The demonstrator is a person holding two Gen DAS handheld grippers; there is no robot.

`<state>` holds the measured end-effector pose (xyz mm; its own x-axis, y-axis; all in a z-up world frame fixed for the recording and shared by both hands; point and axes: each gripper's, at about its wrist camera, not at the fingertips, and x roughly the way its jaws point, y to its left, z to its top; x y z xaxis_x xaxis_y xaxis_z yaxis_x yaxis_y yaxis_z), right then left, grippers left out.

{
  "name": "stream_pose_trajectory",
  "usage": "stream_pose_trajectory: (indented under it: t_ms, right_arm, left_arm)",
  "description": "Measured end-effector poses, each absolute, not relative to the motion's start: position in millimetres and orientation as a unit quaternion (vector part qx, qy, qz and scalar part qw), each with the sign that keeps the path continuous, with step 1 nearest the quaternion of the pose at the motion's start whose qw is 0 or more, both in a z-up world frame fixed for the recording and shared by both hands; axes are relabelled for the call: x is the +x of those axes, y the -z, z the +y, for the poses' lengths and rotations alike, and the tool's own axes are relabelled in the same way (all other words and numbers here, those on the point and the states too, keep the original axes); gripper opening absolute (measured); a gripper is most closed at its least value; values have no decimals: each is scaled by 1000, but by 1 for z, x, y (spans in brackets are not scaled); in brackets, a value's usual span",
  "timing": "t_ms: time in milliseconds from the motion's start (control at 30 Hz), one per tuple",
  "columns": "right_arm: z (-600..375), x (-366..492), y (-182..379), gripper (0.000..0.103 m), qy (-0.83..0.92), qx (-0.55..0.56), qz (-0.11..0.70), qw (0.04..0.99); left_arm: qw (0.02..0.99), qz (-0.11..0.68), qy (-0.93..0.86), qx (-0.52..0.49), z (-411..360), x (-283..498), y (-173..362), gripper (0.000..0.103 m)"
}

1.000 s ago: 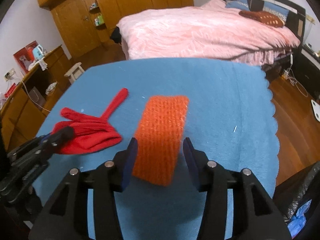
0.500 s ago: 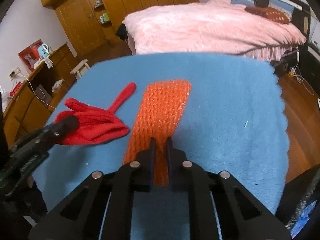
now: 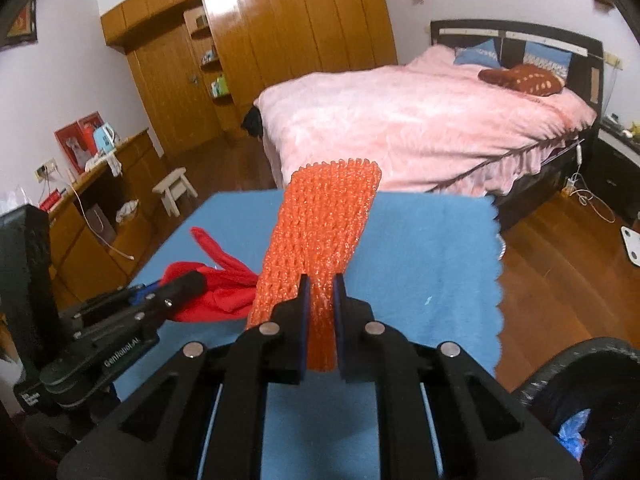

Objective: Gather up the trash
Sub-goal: 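Carry the gloves and mesh pad over the bin and open both tools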

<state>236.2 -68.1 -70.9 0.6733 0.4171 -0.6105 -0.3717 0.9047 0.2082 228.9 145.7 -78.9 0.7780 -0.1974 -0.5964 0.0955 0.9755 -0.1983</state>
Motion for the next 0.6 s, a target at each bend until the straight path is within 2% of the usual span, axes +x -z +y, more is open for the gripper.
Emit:
stream_pose_trajectory:
  t_ms: [600]
  right_arm:
    - [-179, 165, 24, 10, -153, 52, 294, 942]
  left_arm:
    - [938, 284, 187, -59, 40, 187, 16, 10]
